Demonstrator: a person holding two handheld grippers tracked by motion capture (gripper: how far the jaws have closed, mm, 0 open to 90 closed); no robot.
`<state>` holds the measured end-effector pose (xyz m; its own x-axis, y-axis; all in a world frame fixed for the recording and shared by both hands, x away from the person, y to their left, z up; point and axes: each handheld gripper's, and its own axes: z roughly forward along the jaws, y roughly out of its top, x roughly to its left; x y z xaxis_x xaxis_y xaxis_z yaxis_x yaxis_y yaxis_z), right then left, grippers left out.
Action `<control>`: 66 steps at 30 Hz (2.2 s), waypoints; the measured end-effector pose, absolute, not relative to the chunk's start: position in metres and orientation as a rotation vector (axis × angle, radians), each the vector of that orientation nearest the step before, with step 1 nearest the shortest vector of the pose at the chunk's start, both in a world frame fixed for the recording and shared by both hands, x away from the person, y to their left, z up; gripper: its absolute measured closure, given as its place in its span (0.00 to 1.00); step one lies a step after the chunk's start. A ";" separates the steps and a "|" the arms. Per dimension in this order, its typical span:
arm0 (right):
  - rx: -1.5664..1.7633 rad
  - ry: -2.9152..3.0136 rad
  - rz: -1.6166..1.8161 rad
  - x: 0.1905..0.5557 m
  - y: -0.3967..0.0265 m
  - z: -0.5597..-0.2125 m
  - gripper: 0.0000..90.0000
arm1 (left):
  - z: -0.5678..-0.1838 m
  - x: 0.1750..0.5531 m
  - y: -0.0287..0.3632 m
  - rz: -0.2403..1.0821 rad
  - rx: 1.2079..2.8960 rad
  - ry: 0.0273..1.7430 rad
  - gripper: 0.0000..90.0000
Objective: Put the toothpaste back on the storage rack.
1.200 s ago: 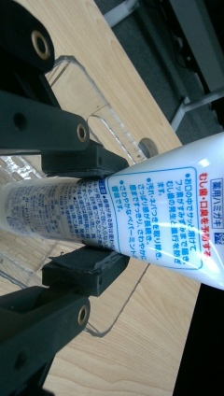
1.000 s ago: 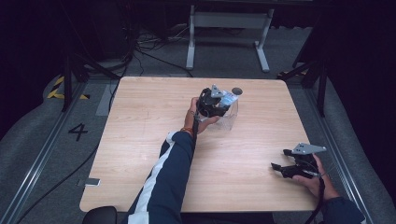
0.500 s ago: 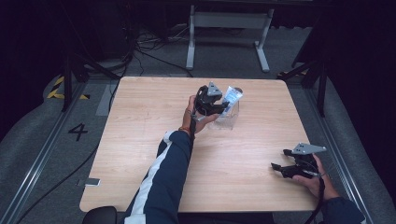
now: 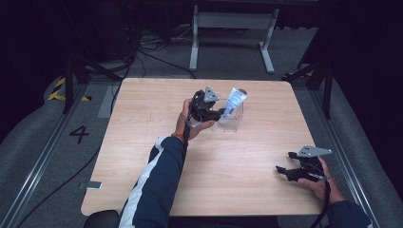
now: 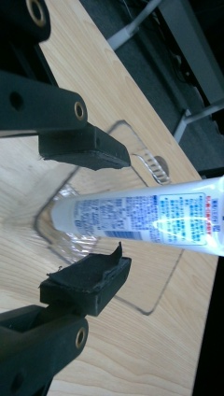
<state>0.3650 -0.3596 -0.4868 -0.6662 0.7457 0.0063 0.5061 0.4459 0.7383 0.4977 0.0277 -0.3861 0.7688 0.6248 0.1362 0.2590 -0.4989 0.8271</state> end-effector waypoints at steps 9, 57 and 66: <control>1.070 2.380 1.052 0.365 -0.360 -0.487 0.18 | -0.387 0.485 0.043 0.575 2.189 0.639 0.47; 1.076 2.372 1.052 0.364 -0.360 -0.487 0.18 | -0.416 0.426 0.134 0.605 2.438 0.654 0.39; 1.076 2.372 1.052 0.364 -0.360 -0.487 0.18 | -0.422 0.412 0.158 0.606 2.429 0.705 0.37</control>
